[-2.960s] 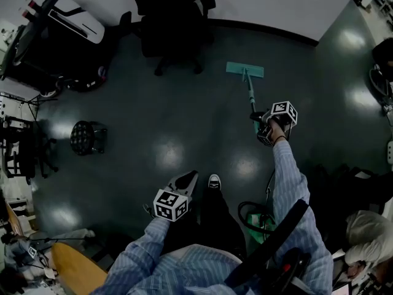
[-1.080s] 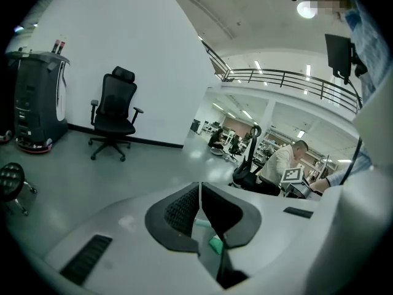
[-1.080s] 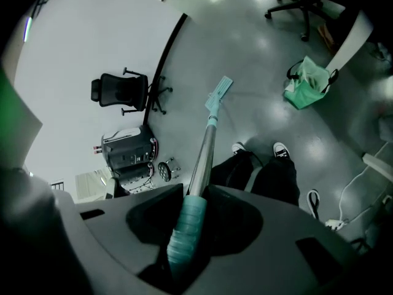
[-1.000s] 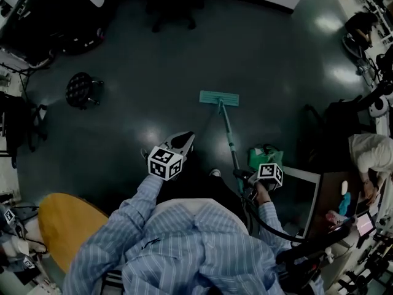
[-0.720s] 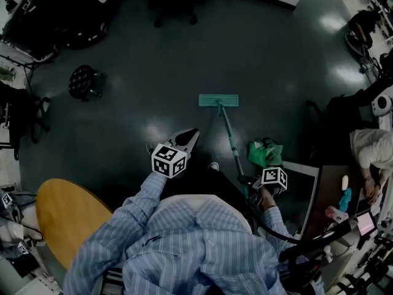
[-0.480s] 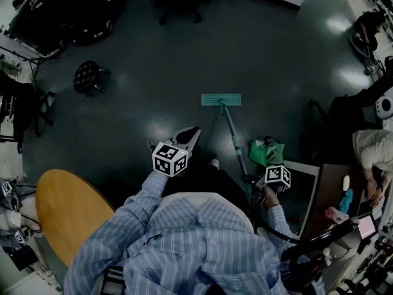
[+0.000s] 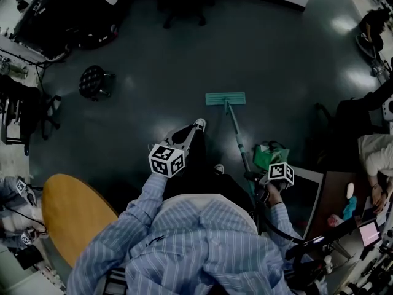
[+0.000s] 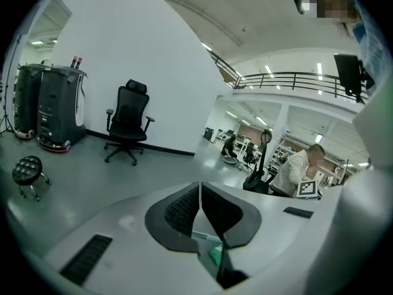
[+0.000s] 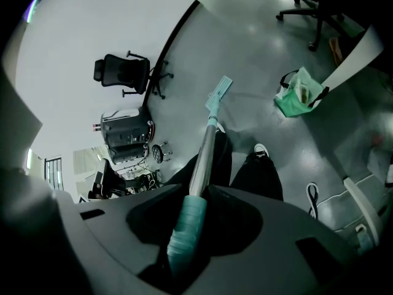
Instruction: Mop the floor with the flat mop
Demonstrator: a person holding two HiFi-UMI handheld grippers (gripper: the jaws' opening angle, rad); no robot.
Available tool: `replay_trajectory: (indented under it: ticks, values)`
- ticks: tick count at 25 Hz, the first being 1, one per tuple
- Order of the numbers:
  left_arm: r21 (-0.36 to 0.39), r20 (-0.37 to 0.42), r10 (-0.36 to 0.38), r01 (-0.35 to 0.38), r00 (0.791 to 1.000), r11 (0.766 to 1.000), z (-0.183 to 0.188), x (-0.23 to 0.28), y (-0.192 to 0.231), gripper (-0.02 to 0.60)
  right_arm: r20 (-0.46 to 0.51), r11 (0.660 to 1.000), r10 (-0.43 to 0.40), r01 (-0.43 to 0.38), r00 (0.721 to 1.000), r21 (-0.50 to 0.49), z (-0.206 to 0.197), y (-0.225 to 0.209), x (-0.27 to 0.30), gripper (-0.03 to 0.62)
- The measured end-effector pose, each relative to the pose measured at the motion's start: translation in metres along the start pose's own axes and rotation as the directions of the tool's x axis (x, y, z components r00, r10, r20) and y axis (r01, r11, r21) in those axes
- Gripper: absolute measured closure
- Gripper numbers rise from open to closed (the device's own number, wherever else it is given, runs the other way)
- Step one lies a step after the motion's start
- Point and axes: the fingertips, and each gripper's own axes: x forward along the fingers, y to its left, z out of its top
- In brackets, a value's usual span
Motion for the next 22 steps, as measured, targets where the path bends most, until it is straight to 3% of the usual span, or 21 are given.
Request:
replay_trajectory:
  ticks: [9,17,22]
  values:
    - [-0.024,-0.058,-0.029,0.028,0.998,0.999,0.037,0.068,0.070,0.566,0.030,1.000,0.006,-0.006,1.000,0.017,0.093,0.075,0.035,0.471]
    - [-0.049,-0.096,-0.054,0.050,0.994,0.998,0.109,0.131,0.158,0.566,0.062,0.999,0.024,-0.026,0.998,0.037,0.218,0.196,0.084,0.470]
    - [-0.069,-0.090,-0.070,0.064,0.994,0.996,0.141,0.167,0.191,0.566,0.099,0.995,0.061,-0.068,0.993,0.075,0.309,0.252,0.114,0.470]
